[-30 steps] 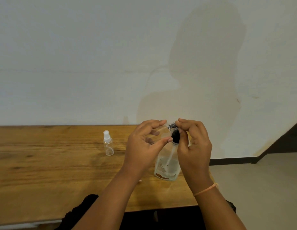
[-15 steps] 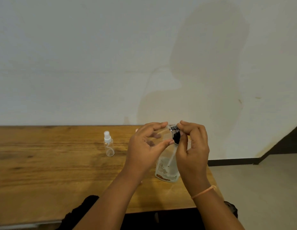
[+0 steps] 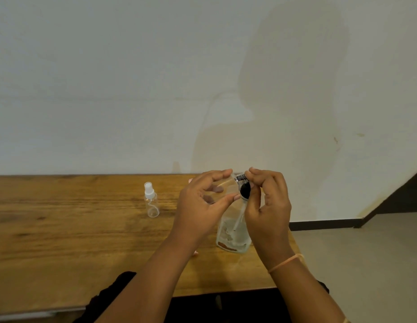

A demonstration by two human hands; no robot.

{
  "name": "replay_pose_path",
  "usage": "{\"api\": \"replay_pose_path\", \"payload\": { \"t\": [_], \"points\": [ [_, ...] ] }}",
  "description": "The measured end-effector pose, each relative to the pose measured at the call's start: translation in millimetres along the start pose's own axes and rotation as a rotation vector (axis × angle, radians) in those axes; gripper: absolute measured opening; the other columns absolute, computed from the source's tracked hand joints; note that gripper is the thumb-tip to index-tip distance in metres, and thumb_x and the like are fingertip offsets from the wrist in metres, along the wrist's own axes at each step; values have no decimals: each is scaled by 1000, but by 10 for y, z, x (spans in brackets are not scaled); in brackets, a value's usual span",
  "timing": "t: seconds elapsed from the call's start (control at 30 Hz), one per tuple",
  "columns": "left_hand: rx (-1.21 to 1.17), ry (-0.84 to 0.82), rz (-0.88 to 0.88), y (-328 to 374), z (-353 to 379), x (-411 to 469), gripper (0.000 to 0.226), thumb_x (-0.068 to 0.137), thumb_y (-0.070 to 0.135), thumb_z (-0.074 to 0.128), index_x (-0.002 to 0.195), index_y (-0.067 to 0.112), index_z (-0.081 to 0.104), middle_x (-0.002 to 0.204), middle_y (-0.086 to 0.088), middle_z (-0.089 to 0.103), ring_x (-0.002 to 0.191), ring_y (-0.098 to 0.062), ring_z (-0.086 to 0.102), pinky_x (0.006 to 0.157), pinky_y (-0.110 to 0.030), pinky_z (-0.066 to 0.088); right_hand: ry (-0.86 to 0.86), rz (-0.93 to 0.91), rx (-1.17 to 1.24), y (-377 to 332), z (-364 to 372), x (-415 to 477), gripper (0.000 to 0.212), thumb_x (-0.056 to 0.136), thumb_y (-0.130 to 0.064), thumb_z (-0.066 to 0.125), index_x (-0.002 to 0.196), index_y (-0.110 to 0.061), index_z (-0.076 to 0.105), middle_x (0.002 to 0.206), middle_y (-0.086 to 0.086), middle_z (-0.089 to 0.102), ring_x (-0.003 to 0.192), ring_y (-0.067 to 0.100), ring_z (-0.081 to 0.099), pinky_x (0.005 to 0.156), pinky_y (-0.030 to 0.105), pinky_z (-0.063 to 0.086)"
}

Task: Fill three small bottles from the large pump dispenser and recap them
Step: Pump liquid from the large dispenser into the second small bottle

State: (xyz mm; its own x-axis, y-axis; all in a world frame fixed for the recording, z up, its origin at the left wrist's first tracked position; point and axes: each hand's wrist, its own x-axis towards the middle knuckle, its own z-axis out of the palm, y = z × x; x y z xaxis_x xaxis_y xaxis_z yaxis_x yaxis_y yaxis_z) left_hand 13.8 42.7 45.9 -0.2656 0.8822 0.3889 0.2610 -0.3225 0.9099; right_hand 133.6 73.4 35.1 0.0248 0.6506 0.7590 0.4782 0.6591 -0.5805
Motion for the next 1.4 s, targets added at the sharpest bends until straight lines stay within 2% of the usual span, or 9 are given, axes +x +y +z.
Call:
{"api": "replay_pose_path", "payload": {
  "t": [0.2, 0.37, 0.5, 0.7, 0.8, 1.07, 1.17, 1.27, 1.4],
  "points": [
    [-12, 29, 45, 38, -6, 7, 48, 69, 19, 81, 104, 43, 60, 104, 22, 63, 88, 2, 63, 61, -9, 49, 22, 12, 66, -87, -41, 64, 24, 82, 10, 53, 97, -3, 66, 101, -1, 56, 99, 3, 54, 86, 4, 41],
    [-11, 15, 25, 55, 3, 23, 48, 69, 19, 82, 104, 45, 60, 102, 24, 63, 89, 2, 62, 63, -10, 50, -15, 9, 16, -66, -72, 63, 21, 85, 6, 52, 98, -3, 66, 109, -2, 57, 104, 6, 54, 89, 5, 40],
    [-11, 11, -17, -5, 17, -10, 49, 69, 19, 82, 104, 45, 61, 102, 22, 65, 92, 3, 63, 65, -14, 54, -18, 15, 21, 22, -12, 0, 23, 84, 11, 52, 99, -3, 64, 109, -2, 56, 105, 7, 54, 92, 9, 42],
    [-7, 33, 23, 50, 21, -6, 48, 68, 19, 82, 104, 44, 61, 100, 23, 65, 89, 2, 63, 63, -13, 52, 8, 58, 104, -92, -68, 41, 27, 86, 5, 51, 100, -16, 62, 107, -2, 59, 104, 0, 55, 89, 6, 42],
    [-14, 41, 34, 54, 7, 0, 48, 68, 18, 82, 104, 42, 61, 101, 25, 64, 88, 3, 63, 62, -10, 49, -16, 33, 72, -87, -74, 87, 23, 86, 5, 53, 99, -9, 66, 107, -1, 60, 102, 3, 57, 89, 6, 42],
    [23, 21, 7, -11, 28, 11, 50, 69, 22, 82, 103, 49, 59, 100, 27, 63, 91, 1, 63, 68, -22, 57, -16, -10, 16, 33, -26, 40, 21, 84, 6, 53, 99, -2, 66, 107, -2, 57, 103, 7, 56, 92, 8, 43],
    [35, 24, 18, -4, 24, -11, 49, 69, 23, 82, 103, 50, 58, 100, 25, 64, 90, 2, 63, 71, -24, 57, -13, 19, 55, 11, -30, 24, 24, 84, 6, 52, 99, -8, 65, 107, -3, 58, 104, 5, 55, 91, 8, 43],
    [17, 41, 53, 25, 18, 1, 49, 69, 20, 82, 104, 46, 60, 103, 22, 65, 89, 1, 64, 68, -17, 55, 4, 41, 119, -59, -55, 70, 26, 85, 2, 50, 98, -17, 61, 105, -2, 60, 103, 4, 56, 89, 9, 43],
    [19, 46, 80, 30, 6, -6, 50, 68, 19, 82, 105, 44, 60, 102, 21, 65, 88, 0, 63, 65, -10, 50, -8, 19, 112, -77, -80, 87, 27, 85, 2, 51, 98, -19, 61, 103, -2, 61, 102, 7, 58, 89, 11, 44]
  ]
}}
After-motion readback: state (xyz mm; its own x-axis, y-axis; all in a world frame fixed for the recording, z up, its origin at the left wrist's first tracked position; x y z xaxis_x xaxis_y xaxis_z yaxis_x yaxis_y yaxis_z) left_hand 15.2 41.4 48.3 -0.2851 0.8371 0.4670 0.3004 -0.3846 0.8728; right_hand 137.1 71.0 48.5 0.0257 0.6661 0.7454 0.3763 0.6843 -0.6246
